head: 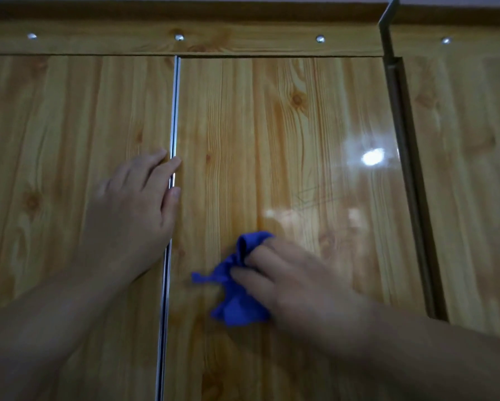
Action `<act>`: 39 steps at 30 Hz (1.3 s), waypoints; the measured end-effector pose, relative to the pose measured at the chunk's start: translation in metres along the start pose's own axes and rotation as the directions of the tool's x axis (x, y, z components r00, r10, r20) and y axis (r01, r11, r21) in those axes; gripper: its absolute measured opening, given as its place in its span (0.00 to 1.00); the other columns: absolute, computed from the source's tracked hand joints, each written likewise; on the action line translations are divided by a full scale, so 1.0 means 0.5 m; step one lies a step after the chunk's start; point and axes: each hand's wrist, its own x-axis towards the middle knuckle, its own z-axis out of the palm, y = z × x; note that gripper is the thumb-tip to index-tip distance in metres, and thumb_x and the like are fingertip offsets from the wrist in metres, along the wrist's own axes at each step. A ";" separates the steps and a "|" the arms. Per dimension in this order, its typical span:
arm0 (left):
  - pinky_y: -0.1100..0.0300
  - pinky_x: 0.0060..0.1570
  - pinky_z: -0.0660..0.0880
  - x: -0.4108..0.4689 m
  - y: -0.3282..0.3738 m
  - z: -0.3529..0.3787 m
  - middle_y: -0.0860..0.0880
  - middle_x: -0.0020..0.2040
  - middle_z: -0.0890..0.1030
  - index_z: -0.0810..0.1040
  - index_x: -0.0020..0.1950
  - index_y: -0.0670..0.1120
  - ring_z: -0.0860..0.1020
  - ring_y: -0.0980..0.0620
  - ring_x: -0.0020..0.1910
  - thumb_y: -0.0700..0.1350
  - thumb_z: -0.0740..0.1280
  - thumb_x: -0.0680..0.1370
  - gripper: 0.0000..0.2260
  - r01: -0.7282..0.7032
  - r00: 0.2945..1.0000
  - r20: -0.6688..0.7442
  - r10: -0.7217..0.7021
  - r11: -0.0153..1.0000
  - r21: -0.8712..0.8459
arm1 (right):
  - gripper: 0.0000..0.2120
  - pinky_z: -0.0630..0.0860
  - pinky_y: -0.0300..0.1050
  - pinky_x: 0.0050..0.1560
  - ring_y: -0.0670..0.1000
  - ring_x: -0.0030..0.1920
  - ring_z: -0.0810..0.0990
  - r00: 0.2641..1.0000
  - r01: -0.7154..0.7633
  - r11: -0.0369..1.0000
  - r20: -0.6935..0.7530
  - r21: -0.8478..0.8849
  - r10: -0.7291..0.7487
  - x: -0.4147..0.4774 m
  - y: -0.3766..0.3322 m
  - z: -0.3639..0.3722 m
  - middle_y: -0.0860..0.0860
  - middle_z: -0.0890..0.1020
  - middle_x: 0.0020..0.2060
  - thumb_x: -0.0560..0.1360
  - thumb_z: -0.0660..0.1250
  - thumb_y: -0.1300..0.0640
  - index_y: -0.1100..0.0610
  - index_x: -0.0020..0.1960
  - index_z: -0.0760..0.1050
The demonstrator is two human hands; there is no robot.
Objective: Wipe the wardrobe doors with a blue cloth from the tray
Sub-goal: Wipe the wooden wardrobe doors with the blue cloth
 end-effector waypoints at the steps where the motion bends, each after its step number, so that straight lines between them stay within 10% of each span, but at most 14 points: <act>1: 0.40 0.67 0.71 -0.001 0.000 0.000 0.49 0.76 0.71 0.68 0.77 0.51 0.71 0.46 0.74 0.53 0.54 0.84 0.22 0.000 1.000 -0.001 0.000 1.000 -0.001 | 0.17 0.79 0.50 0.54 0.55 0.53 0.77 0.999 -0.050 0.999 -0.005 -0.012 0.050 -0.001 0.029 -0.017 0.52 0.79 0.52 0.75 0.66 0.56 0.56 0.63 0.79; 4: 0.40 0.65 0.72 -0.001 0.002 0.000 0.48 0.76 0.71 0.70 0.77 0.50 0.71 0.45 0.73 0.53 0.55 0.84 0.22 -0.001 1.000 -0.005 0.001 1.000 -0.007 | 0.23 0.72 0.47 0.61 0.51 0.58 0.73 0.953 -0.292 0.954 -0.101 -0.073 0.284 -0.002 0.138 -0.075 0.50 0.77 0.56 0.72 0.67 0.56 0.53 0.66 0.77; 10: 0.40 0.66 0.72 -0.004 0.003 0.001 0.49 0.76 0.72 0.71 0.76 0.49 0.72 0.45 0.73 0.52 0.55 0.84 0.21 0.004 0.999 -0.035 -0.004 1.000 -0.026 | 0.22 0.64 0.40 0.60 0.58 0.59 0.73 0.638 -0.719 0.694 -0.364 0.033 0.678 -0.015 0.272 -0.130 0.57 0.77 0.55 0.72 0.64 0.71 0.61 0.64 0.79; 18: 0.38 0.68 0.70 -0.005 0.015 0.012 0.48 0.76 0.71 0.69 0.76 0.49 0.69 0.45 0.75 0.51 0.55 0.84 0.21 0.039 0.999 -0.029 -0.040 0.998 -0.056 | 0.15 0.73 0.48 0.57 0.52 0.52 0.73 0.967 -0.219 0.975 -0.126 0.028 0.220 -0.005 -0.049 0.032 0.50 0.78 0.51 0.74 0.65 0.58 0.56 0.60 0.80; 24: 0.35 0.67 0.70 -0.004 0.009 0.004 0.48 0.78 0.69 0.67 0.77 0.50 0.68 0.44 0.76 0.50 0.58 0.85 0.20 0.032 0.999 0.003 -0.032 0.998 -0.045 | 0.10 0.78 0.50 0.52 0.55 0.50 0.80 0.998 0.052 0.994 -0.042 0.095 -0.049 -0.043 -0.084 0.050 0.52 0.82 0.47 0.80 0.66 0.58 0.56 0.58 0.83; 30: 0.40 0.70 0.68 -0.003 0.014 -0.005 0.48 0.78 0.70 0.69 0.77 0.50 0.68 0.45 0.77 0.49 0.59 0.85 0.20 0.042 0.999 0.022 -0.041 0.997 -0.063 | 0.18 0.68 0.41 0.62 0.53 0.57 0.74 0.935 -0.333 0.943 -0.126 0.004 0.331 -0.031 0.135 -0.076 0.54 0.79 0.55 0.77 0.61 0.55 0.57 0.62 0.80; 35: 0.39 0.69 0.69 -0.005 0.010 -0.002 0.49 0.78 0.69 0.69 0.77 0.50 0.67 0.46 0.77 0.49 0.59 0.85 0.19 0.023 1.000 -0.001 -0.023 0.997 -0.072 | 0.21 0.61 0.39 0.60 0.59 0.59 0.70 0.674 -0.699 0.715 -0.314 0.020 0.669 -0.035 0.233 -0.115 0.61 0.77 0.57 0.71 0.65 0.72 0.62 0.63 0.79; 39: 0.40 0.69 0.70 -0.005 0.013 -0.005 0.49 0.78 0.69 0.68 0.77 0.50 0.67 0.46 0.78 0.49 0.57 0.85 0.20 0.016 1.000 -0.003 -0.016 0.998 -0.053 | 0.20 0.64 0.42 0.61 0.54 0.56 0.71 0.810 -0.543 0.839 -0.243 0.035 0.534 -0.056 0.108 -0.049 0.56 0.76 0.55 0.73 0.62 0.59 0.60 0.64 0.78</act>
